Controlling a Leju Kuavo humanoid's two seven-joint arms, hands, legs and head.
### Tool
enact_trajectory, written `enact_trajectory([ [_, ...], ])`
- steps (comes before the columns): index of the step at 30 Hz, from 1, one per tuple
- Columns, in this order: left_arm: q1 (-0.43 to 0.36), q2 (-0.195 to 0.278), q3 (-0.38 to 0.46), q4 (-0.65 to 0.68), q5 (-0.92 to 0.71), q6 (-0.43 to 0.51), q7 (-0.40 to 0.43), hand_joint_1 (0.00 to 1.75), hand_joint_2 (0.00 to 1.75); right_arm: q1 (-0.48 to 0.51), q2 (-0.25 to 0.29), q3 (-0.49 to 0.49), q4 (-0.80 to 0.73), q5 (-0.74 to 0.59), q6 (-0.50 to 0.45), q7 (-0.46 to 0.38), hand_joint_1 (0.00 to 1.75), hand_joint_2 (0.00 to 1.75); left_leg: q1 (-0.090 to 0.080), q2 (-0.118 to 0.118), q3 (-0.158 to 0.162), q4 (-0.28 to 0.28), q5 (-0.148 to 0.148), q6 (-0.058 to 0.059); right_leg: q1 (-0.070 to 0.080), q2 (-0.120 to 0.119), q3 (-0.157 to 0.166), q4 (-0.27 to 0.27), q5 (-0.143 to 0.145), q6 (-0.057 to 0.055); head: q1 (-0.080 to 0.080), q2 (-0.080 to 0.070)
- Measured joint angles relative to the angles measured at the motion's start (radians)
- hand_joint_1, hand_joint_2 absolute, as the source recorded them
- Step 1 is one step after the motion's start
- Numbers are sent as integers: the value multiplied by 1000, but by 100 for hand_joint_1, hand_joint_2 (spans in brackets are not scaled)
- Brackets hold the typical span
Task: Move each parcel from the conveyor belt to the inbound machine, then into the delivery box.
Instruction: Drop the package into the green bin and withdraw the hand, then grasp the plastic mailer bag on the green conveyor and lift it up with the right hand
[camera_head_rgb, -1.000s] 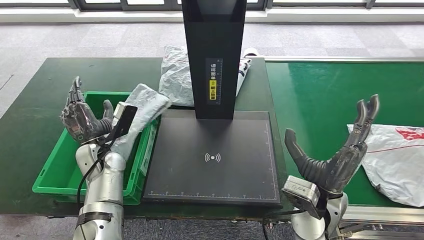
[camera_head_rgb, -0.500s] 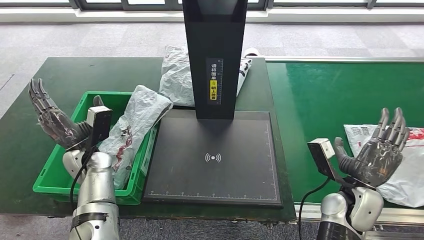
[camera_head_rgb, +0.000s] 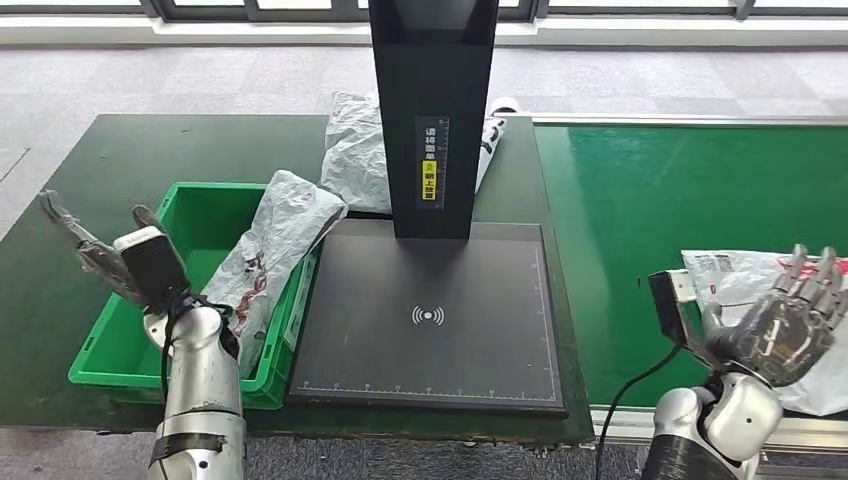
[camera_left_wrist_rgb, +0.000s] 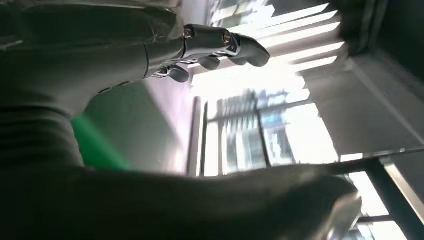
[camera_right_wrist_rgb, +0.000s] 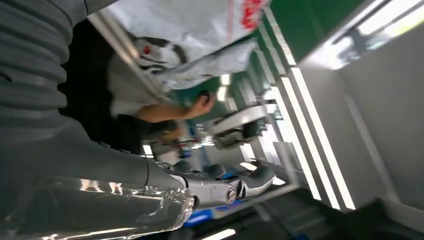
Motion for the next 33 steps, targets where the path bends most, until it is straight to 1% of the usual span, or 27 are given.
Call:
enact_trajectory([
  [2, 42, -2, -86, -25, 139, -110, -4, 0, 175, -3, -71, -3, 65, 16, 0, 161, 0, 175, -1, -5, -1, 1, 0, 2, -1, -4, 2, 0, -1, 2, 0, 0],
  [3, 61, -2, -123, -37, 172, -154, -5, 0, 175, -4, -107, -3, 99, 17, 0, 218, 0, 175, -1, -5, -1, 1, -1, 2, -2, -4, 2, 0, -1, 2, 0, 0],
  [5, 94, -1, -187, -59, 212, -215, -5, 0, 175, -8, -171, -3, 176, 18, 0, 292, 0, 175, -2, -4, -1, 1, -2, 4, -3, -3, 2, -1, -1, 3, 0, 0],
  [7, 117, 2, -244, -79, 235, -242, -5, 0, 175, -17, -230, -3, 267, 18, 0, 345, 0, 175, -2, -5, -2, 2, -3, 5, -3, -3, 2, -1, -1, 4, 1, 0],
  [10, 140, 8, -304, -108, 237, -247, -5, 0, 175, -54, -309, -3, 446, 17, 15, 406, 0, 175, -2, -5, -2, 2, -3, 5, -3, -3, 2, -1, -1, 4, 1, 0],
  [13, 158, 13, -338, -134, 225, -247, -6, 0, 175, -88, -372, -3, 621, 9, 43, 423, 0, 175, -2, -5, -2, 2, -3, 5, -3, -4, 2, -1, -1, 4, 1, 0],
  [15, 172, 18, -353, -153, 223, -247, -6, 0, 175, -109, -399, -4, 707, -16, 64, 390, 0, 175, -2, -5, -2, 2, -3, 5, -3, -3, 2, -1, -1, 4, 1, 0],
  [18, 194, 24, -367, -181, 217, -247, -6, 0, 175, -139, -424, -22, 797, -89, 102, 278, 0, 175, -2, -4, -1, 1, -3, 5, -3, -3, 1, -1, -1, 4, 1, 0],
  [21, 220, 30, -377, -202, 210, -247, -6, 0, 175, -164, -432, -56, 850, -160, 132, 165, 0, 175, -2, -3, -1, 1, -3, 5, -3, -2, 1, -1, -1, 4, 0, 0],
  [25, 236, 35, -385, -212, 207, -249, -5, 0, 175, -190, -437, -99, 889, -241, 178, 51, 0, 175, -2, -3, -2, 1, -3, 5, -3, -3, 1, -1, -1, 4, 1, 0],
  [26, 236, 35, -386, -213, 206, -250, -5, 0, 175, -195, -437, -112, 894, -275, 198, 5, 0, 175, -2, -3, -2, 1, -3, 5, -3, -2, 1, -1, -1, 4, 1, 0],
  [28, 235, 35, -388, -214, 205, -252, -5, 0, 175, -201, -437, -146, 901, -354, 235, -112, 0, 175, -2, -3, -2, 2, -3, 5, -3, -3, 2, -1, -1, 4, 1, 0],
  [30, 236, 35, -390, -214, 205, -251, -5, 0, 175, -206, -437, -181, 906, -419, 253, -223, 0, 175, -2, -4, -2, 2, -3, 6, -3, -3, 2, -1, -1, 4, 1, 0],
  [32, 237, 35, -392, -216, 206, -250, -5, 0, 175, -214, -437, -211, 908, -458, 255, -306, 0, 175, -2, -4, -2, 2, -2, 6, -3, -4, 2, -1, -1, 5, 1, 0],
  [33, 238, 35, -394, -217, 206, -250, -5, 0, 175, -219, -437, -223, 909, -471, 256, -334, 0, 175, -2, -4, -2, 2, -2, 6, -3, -4, 2, -1, -1, 5, 1, 0],
])
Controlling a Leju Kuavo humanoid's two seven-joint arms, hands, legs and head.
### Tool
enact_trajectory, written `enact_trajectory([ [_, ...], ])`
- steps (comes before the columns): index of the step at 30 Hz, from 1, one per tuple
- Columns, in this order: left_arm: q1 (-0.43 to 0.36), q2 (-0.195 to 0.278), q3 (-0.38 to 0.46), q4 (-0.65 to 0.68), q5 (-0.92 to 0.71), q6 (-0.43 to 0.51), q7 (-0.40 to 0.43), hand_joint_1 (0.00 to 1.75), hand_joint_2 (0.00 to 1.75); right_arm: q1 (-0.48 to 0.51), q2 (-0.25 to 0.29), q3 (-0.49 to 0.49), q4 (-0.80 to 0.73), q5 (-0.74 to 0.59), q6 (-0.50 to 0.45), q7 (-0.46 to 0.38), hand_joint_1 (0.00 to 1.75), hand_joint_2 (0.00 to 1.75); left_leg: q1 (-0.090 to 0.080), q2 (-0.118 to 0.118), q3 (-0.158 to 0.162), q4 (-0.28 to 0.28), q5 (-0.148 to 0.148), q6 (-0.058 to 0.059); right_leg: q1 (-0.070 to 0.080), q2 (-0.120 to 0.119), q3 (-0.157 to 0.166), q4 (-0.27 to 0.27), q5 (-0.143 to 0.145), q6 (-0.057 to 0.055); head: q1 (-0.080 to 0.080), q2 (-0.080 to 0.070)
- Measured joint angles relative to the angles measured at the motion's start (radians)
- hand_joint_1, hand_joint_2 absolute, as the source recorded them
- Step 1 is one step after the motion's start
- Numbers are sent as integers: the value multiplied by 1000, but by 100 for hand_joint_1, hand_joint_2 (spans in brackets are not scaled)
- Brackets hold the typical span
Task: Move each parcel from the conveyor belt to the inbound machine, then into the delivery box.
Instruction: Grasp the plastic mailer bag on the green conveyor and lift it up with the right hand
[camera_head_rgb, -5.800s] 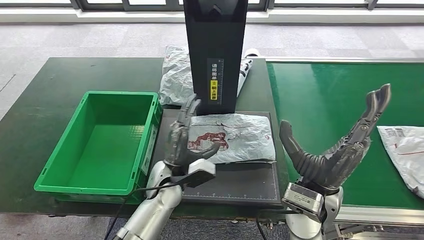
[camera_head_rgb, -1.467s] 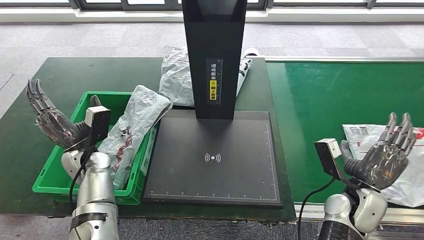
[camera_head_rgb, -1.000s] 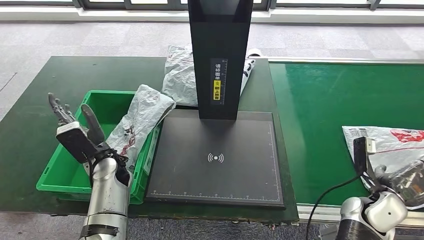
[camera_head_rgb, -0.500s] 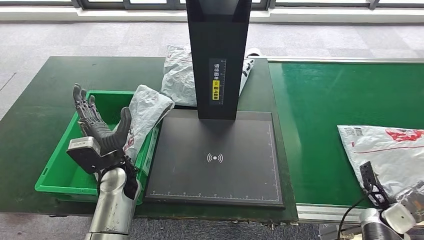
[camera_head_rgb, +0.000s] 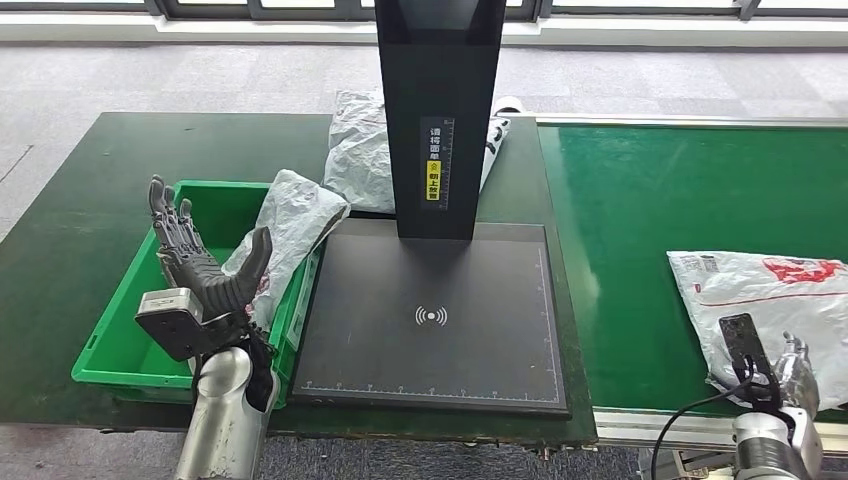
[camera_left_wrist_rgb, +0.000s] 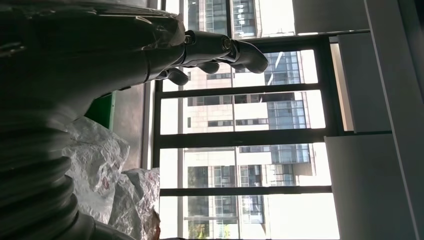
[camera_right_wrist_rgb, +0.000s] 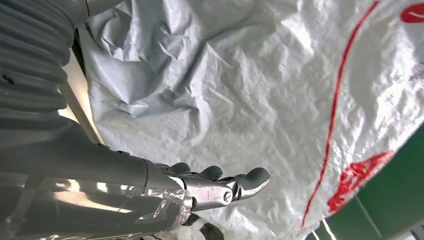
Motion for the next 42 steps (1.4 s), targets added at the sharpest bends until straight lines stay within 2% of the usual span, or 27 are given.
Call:
enact_trajectory([
  [2, 2, 1, -4, -1, 0, 0, 0, 0, 175, -9, 0, -16, 1, -5, 1, -11, 0, 175, 0, 0, 0, 0, 0, 0, 0, 0, 0, 0, 0, 0, 0, 0],
  [3, 3, 1, -5, -1, 0, 0, 0, 0, 175, -13, 1, -19, 2, 6, 3, 13, 0, 175, 0, 0, 0, 0, 0, 0, 0, 0, 0, 0, 0, 0, 0, 0],
  [5, 3, 1, -9, 1, -2, -1, 0, 0, 175, -19, 1, -21, 7, 53, 17, 116, 0, 175, 0, 0, 0, 0, 0, 0, 0, 0, 0, 0, 0, 0, 0, 0],
  [8, 2, 2, -12, 6, -5, -3, 0, 0, 175, -24, 1, -19, 21, 154, 54, 324, 0, 175, 0, 0, 0, 0, 0, 0, 0, 0, 0, 0, 0, 0, 0, 0],
  [11, 1, 3, -12, 11, -6, -4, 0, 0, 175, -36, 1, -7, 30, 229, 90, 457, 0, 175, 0, 1, 2, 0, 0, 0, 0, 2, 1, 0, 0, 0, 0, 0],
  [18, 1, 3, -12, 12, -6, -5, 0, 0, 175, -49, 0, 7, 40, 259, 106, 516, 0, 175, 1, 0, 4, 1, 0, 2, 0, 0, 5, -1, -1, 3, 0, 0],
  [22, 1, 3, -12, 12, -6, -5, 0, 0, 175, -53, 0, 18, 45, 289, 128, 556, 175, 175, 1, -1, 4, 3, 0, 3, 0, -1, 7, -2, -1, 4, 0, 0],
  [26, 1, 3, -12, 12, -6, -5, 0, 0, 175, -53, 0, 30, 46, 321, 155, 563, 175, 175, 1, -1, 5, 4, 0, 4, 1, -1, 9, -3, -1, 5, 0, 0],
  [42, 5, 3, -12, 11, -7, -5, 0, 0, 175, -43, 0, 43, 49, 348, 138, 560, 175, 175, 1, -1, 3, 3, 0, 5, 0, 0, 6, -4, 1, 7, 0, 0],
])
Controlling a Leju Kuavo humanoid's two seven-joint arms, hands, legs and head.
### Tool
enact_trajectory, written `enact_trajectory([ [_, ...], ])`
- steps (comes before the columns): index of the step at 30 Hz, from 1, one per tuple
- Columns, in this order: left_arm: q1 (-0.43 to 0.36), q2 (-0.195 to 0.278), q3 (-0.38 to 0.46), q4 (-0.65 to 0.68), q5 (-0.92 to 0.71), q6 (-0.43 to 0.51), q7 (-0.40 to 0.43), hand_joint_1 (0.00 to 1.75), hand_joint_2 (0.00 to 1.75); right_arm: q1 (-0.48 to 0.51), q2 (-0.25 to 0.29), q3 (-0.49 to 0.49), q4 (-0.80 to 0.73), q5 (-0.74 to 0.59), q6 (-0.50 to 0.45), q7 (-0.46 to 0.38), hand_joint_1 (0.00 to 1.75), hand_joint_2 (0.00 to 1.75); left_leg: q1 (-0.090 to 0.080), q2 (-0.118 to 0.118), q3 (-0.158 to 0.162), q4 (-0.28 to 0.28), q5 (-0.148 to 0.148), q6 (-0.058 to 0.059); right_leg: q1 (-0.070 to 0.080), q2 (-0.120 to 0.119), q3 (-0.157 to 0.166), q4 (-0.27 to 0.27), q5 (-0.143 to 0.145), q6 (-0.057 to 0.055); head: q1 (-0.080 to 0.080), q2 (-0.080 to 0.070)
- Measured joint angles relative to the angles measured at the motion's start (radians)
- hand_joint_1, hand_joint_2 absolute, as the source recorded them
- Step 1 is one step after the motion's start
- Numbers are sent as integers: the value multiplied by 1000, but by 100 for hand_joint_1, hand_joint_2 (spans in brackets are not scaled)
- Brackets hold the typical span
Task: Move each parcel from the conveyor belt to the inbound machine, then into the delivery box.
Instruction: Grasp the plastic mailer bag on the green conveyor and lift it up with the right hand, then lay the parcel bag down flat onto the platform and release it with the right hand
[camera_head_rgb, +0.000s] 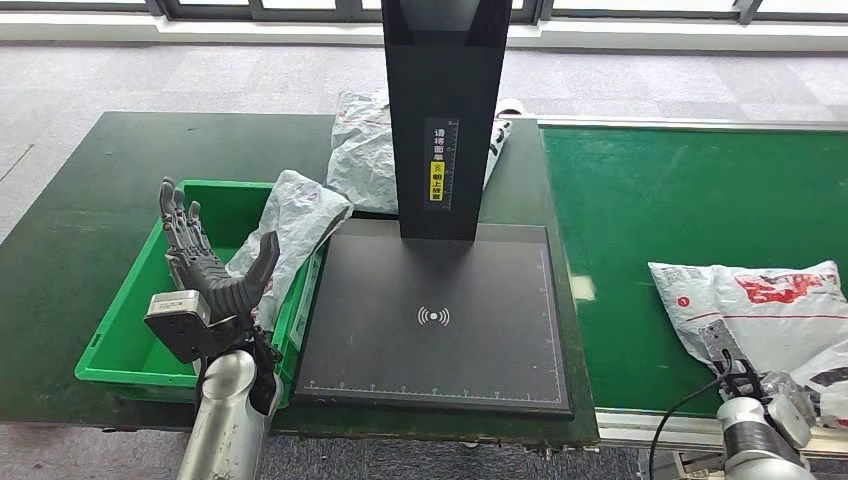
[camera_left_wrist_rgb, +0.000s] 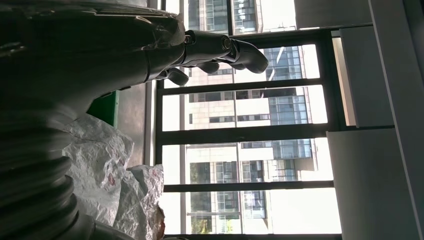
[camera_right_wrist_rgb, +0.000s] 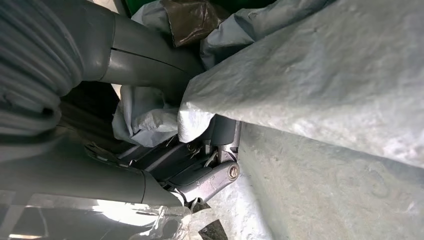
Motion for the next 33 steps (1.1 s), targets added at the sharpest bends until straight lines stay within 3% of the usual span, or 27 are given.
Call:
enact_trajectory([
  [5, 0, 0, 0, 0, 0, 0, 0, 0, 175, 1, 0, 0, 0, 5, -17, -15, 175, 175, 0, 0, -1, 0, 0, 0, 0, 0, 0, 0, 0, 0, 0, 0],
  [9, 1, 0, 0, -4, -2, 8, 2, 0, 175, 4, 20, 1, -9, -11, -93, -153, 175, 175, 0, 0, -3, 0, 0, 0, 0, 0, 0, 0, 0, 0, 0, 0],
  [11, 2, 0, 2, -7, 3, 17, 5, 0, 175, 6, 61, 7, -45, -38, -133, -256, 175, 175, 0, 1, -3, -1, 0, 0, 0, 1, -1, 1, 0, 0, 0, 0],
  [14, 3, 0, 7, -12, 9, 19, 5, 0, 175, 34, 168, 62, -177, -117, -129, -393, 175, 175, 1, 4, -1, -2, 0, -1, 1, 3, -2, 1, 0, -1, 0, 0],
  [18, 2, 0, 12, -6, -11, 18, 4, 0, 175, 138, 341, 285, -447, -279, -79, -491, 175, 175, 3, 5, -1, -4, 1, -4, 3, 4, -4, 1, 0, -4, 0, 0],
  [20, 0, 0, 9, 2, -20, 24, 3, 0, 175, 185, 408, 433, -562, -337, -90, -490, 175, 175, 3, 7, -1, -5, 2, -6, 3, 6, -7, 2, 0, -5, 0, 0],
  [22, -3, 0, -1, 13, -24, 35, 3, 0, 175, 211, 453, 573, -644, -330, -163, -460, 175, 175, 3, 8, -1, -6, 2, -6, 3, 7, -8, 2, 0, -6, 0, 0],
  [26, -9, 0, -21, 34, -10, 65, 2, 0, 175, 220, 498, 772, -744, -262, -314, -422, 175, 175, 3, 8, -2, -6, 2, -7, 3, 7, -8, 2, 0, -7, 0, 0],
  [33, -17, 0, -43, 64, -8, 76, 0, 0, 175, 196, 533, 967, -795, -300, -350, -441, 175, 175, 3, 9, -2, -5, 1, -7, 2, 8, -9, 2, 0, -7, 0, 0],
])
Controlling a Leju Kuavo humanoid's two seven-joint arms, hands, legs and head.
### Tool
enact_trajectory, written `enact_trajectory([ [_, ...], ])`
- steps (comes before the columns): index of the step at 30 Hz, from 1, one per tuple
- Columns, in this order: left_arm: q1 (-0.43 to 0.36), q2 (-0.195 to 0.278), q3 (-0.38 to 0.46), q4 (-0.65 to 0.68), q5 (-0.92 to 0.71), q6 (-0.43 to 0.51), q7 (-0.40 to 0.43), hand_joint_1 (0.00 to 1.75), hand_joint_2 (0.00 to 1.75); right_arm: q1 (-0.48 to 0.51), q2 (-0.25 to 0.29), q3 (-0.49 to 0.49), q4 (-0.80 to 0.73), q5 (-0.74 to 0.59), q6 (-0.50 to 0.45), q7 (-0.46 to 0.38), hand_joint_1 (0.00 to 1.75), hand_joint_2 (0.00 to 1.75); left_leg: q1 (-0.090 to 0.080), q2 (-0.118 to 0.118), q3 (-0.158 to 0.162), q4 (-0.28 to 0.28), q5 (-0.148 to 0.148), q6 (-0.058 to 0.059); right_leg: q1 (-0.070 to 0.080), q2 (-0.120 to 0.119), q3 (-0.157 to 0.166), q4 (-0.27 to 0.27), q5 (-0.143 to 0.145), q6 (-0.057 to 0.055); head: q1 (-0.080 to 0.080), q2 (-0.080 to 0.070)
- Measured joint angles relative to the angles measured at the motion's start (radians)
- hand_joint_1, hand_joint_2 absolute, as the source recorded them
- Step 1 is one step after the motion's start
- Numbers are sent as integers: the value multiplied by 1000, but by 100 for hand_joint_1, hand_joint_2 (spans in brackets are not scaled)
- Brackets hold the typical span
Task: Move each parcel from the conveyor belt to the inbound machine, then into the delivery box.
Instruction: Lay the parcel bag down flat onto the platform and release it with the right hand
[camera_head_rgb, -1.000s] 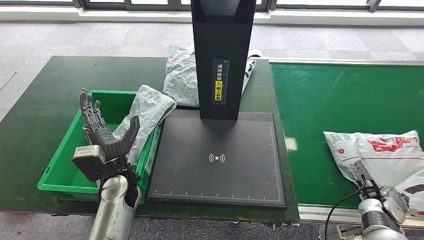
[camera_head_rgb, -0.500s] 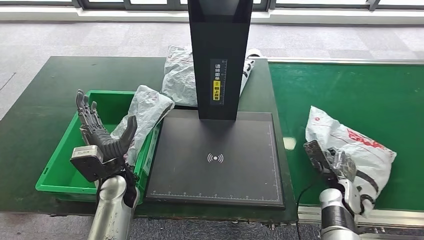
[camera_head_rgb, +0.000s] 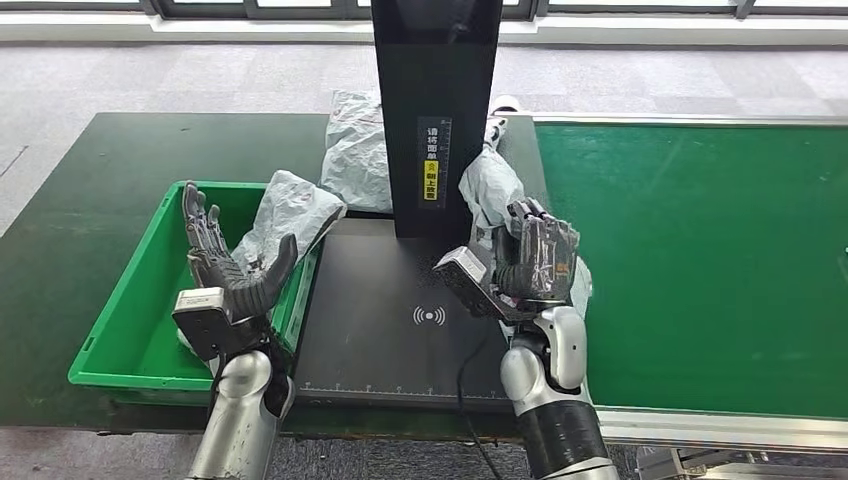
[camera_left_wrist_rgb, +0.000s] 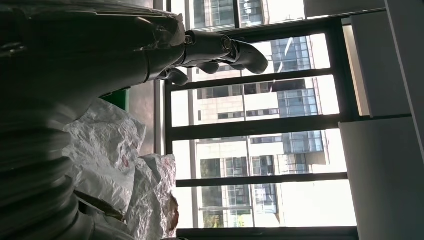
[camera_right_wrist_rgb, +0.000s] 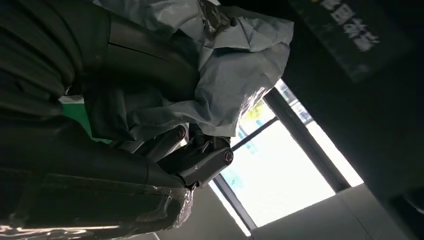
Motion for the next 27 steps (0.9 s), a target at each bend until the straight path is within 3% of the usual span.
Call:
enact_trajectory([
  [6, -5, 0, -15, 18, -2, 1, 0, 0, 175, -28, 8, 80, 19, -88, -22, -46, 175, 175, 0, 0, 0, 0, 0, 0, 0, 0, 0, 0, 0, 0, 0, 0],
  [7, -6, 0, -16, 21, -1, 1, 0, 0, 175, -34, 9, 88, 28, -97, -17, -43, 161, 175, 0, 0, 0, 0, 0, 0, 0, 0, 0, 0, 0, -1, 0, 0],
  [9, -8, 0, -19, 26, -1, 3, 0, 0, 175, -58, 10, 101, 67, -126, 1, -30, 73, 175, 0, 0, 0, 0, 0, 0, 0, 0, 0, 0, 0, -1, 0, 0],
  [10, -9, 0, -21, 29, 0, 4, 0, 0, 175, -77, 11, 108, 102, -150, 11, -19, 30, 131, 0, 1, 0, 0, 0, 0, 0, 0, 0, 0, 0, -1, 0, 0],
  [11, -10, 0, -25, 32, 1, 7, 0, 0, 175, -101, 11, 117, 146, -177, 21, -5, 0, 87, 0, 1, 0, 0, 0, 0, 0, 0, 0, 0, 0, -1, 0, 0],
  [13, -13, 0, -35, 36, 2, 14, 0, 0, 175, -148, 12, 138, 247, -249, 35, 15, 0, 0, 0, 1, 0, 0, 1, 0, 0, 0, 0, 0, 1, -1, 0, 0],
  [18, -15, 0, -45, 41, -1, 31, 0, 0, 175, -207, 13, 184, 437, -408, 33, -15, 0, 0, 0, 0, 0, 0, 1, -1, 0, 0, 0, 0, 1, 0, 0, 0],
  [27, -15, 0, -47, 42, -4, 34, 0, 0, 175, -238, 13, 188, 550, -437, 33, -65, 0, 0, 0, 0, 0, 0, 1, -1, 0, 0, 0, 0, 1, 0, 0, 0],
])
